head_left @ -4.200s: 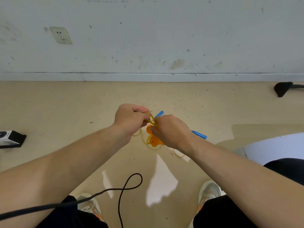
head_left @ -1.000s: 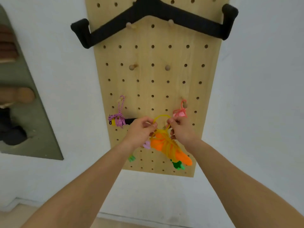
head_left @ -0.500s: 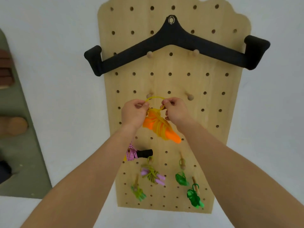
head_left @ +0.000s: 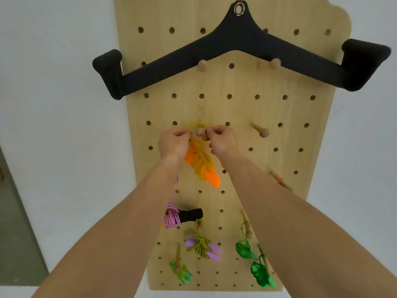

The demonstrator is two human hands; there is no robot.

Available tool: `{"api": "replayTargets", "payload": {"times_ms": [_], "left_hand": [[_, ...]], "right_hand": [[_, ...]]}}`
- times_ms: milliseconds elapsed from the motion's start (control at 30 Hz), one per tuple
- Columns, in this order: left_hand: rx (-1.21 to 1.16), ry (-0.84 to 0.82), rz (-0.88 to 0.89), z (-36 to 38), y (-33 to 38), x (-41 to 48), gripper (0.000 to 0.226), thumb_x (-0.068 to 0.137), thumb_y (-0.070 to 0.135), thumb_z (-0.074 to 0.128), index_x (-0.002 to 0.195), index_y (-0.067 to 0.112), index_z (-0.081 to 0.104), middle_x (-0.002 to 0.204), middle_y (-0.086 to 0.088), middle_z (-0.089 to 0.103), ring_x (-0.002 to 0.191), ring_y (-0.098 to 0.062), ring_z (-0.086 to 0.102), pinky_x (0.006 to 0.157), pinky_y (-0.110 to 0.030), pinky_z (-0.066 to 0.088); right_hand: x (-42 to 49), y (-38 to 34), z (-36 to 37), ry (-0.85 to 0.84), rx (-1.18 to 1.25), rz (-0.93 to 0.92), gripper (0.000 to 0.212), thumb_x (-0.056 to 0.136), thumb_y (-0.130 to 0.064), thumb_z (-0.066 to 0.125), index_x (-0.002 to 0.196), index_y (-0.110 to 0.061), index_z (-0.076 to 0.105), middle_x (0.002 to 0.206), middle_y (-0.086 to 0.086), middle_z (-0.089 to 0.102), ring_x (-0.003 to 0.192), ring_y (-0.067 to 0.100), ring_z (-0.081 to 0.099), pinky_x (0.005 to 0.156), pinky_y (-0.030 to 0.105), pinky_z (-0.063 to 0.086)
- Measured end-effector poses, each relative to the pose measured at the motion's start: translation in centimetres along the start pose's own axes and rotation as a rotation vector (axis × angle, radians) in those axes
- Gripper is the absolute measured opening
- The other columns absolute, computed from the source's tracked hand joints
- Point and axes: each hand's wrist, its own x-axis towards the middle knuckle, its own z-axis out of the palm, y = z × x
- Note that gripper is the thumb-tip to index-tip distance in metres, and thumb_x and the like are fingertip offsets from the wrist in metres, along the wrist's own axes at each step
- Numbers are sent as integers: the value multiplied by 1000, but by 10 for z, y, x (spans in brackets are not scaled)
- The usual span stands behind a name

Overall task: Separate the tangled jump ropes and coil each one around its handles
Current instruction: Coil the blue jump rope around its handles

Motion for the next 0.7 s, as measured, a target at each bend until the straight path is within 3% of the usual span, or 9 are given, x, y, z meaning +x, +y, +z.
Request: {"api": "replayTargets", "payload": {"times_ms": [67, 133, 300, 400, 533, 600, 700], "left_hand": [[49, -38, 27, 1, -6, 7, 6, 86, 24, 71, 84, 28, 76, 81, 12, 70, 83, -11, 66, 71, -24, 49], [97, -71, 74, 1, -9, 9, 15, 85, 25, 75, 99, 19, 78, 88, 8, 71, 89, -13, 67, 74, -23, 48], [170, -82, 119, -12, -8, -12, 33, 89, 32, 72, 117, 15, 71, 103, 3, 69, 100, -12, 64, 87, -23, 47], [295, -93, 167, -29, -13, -40, 29, 95, 31, 61, 118, 15, 70, 110, 3, 69, 102, -11, 62, 84, -22, 44], [462, -185, 162, -43, -17, -87, 15, 96, 29, 58, 103, 23, 70, 101, 8, 68, 92, -11, 61, 79, -25, 45], [527, -213, 130, -45, -17, -110, 11, 94, 30, 59, 98, 25, 68, 97, 9, 67, 94, -14, 63, 85, -30, 50], [639, -249, 98, -42, -19, -148, 27, 92, 37, 59, 111, 21, 69, 108, 5, 68, 105, -17, 63, 94, -36, 51]], "right_hand": [[4, 5, 1, -19, -7, 16, 14, 97, -27, 59, 93, -19, 70, 84, -1, 71, 63, 12, 59, 70, 35, 54], [3, 9, -1, -38, -11, 35, 12, 96, -27, 60, 95, -21, 71, 84, 0, 71, 64, 14, 61, 71, 36, 55], [-13, 8, -24, -42, -122, -2, 12, 96, -31, 56, 92, -28, 66, 94, -2, 72, 87, 20, 65, 83, 41, 57], [-34, 9, -51, -60, -234, -9, 21, 96, -29, 52, 107, -20, 67, 102, 2, 71, 92, 22, 67, 81, 40, 58], [-67, 12, -93, -137, -399, -59, 29, 97, -27, 53, 122, -16, 62, 111, 0, 65, 94, 17, 63, 83, 32, 51], [-83, 14, -113, -186, -513, -76, 35, 97, -30, 54, 129, -17, 58, 115, -1, 62, 105, 19, 60, 91, 34, 50], [-109, 24, -139, -240, -642, -99, 39, 96, -29, 52, 132, -17, 55, 118, 0, 64, 108, 24, 63, 95, 42, 52]]}}
